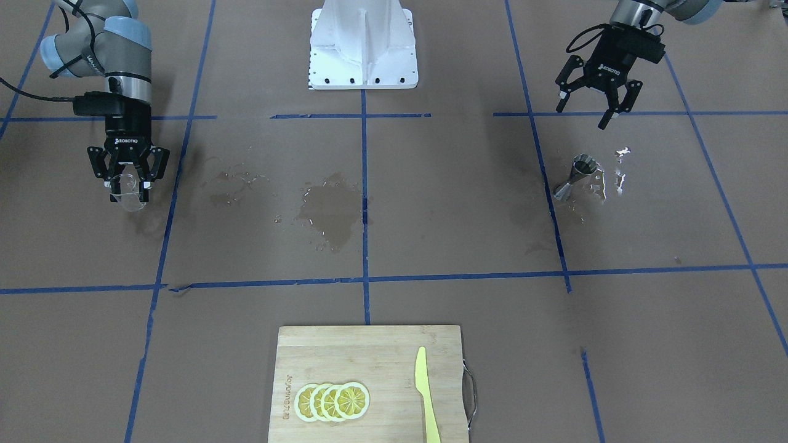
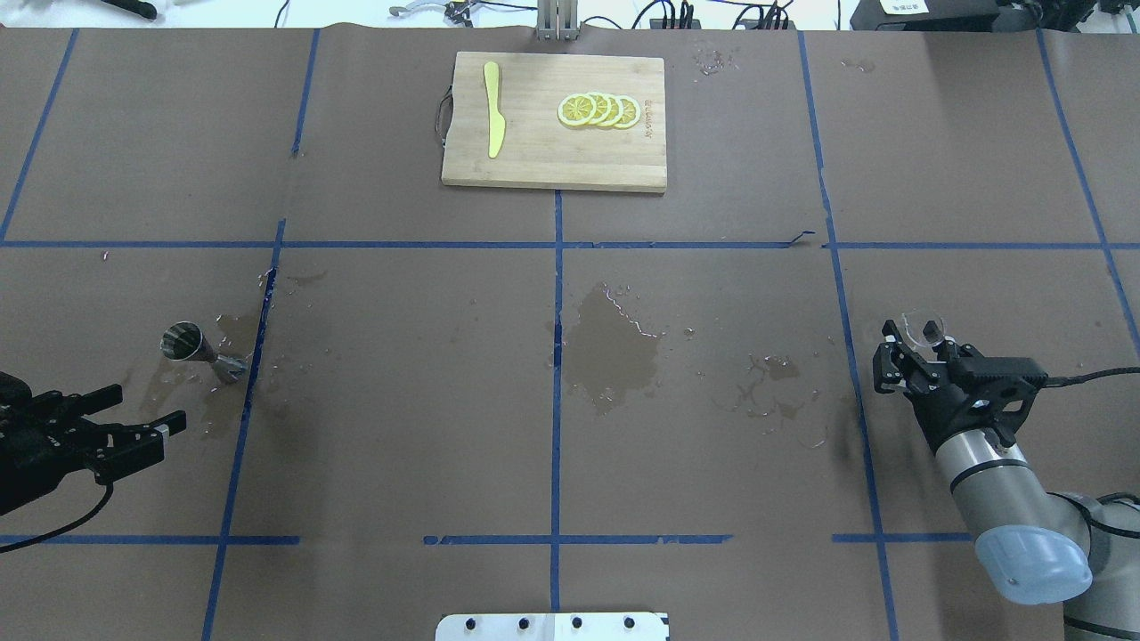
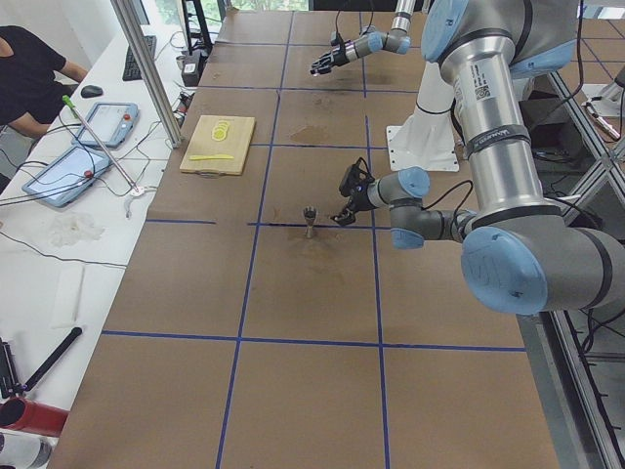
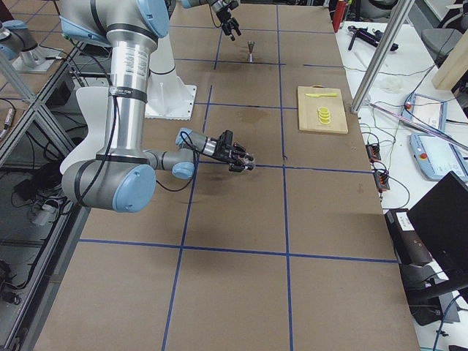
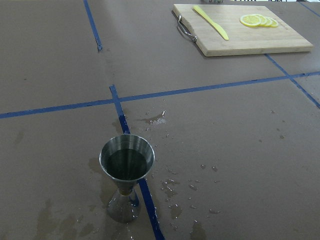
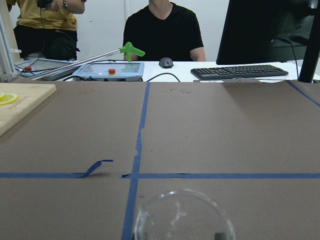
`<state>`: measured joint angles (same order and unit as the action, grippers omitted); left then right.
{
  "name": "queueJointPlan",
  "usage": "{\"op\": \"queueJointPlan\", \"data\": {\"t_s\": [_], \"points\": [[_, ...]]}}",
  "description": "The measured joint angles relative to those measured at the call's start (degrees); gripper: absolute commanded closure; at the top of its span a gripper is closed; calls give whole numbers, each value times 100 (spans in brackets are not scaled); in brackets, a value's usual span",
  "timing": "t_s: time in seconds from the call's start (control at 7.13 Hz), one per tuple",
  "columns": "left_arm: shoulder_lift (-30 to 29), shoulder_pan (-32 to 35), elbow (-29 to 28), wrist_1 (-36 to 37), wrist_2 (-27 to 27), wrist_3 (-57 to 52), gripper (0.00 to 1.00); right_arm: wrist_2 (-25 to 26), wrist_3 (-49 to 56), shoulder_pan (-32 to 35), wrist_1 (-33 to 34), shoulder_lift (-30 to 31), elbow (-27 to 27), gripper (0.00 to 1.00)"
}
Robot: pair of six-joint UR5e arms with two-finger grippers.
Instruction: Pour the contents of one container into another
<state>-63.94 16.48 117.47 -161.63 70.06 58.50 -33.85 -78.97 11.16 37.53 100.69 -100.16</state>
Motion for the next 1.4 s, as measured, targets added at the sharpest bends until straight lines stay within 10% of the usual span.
{"op": "queueJointPlan", "data": {"t_s": [0.28, 0.98, 1.4], "points": [[3, 165, 25, -2, 217, -59, 0, 164, -44, -212, 0, -26, 126, 94], [4, 191, 22, 0, 262, -67, 0, 309, -37, -349, 3, -324, 416, 0], [4, 235, 43, -4, 382, -67, 0, 314, 1, -341, 0, -330, 360, 0]]}}
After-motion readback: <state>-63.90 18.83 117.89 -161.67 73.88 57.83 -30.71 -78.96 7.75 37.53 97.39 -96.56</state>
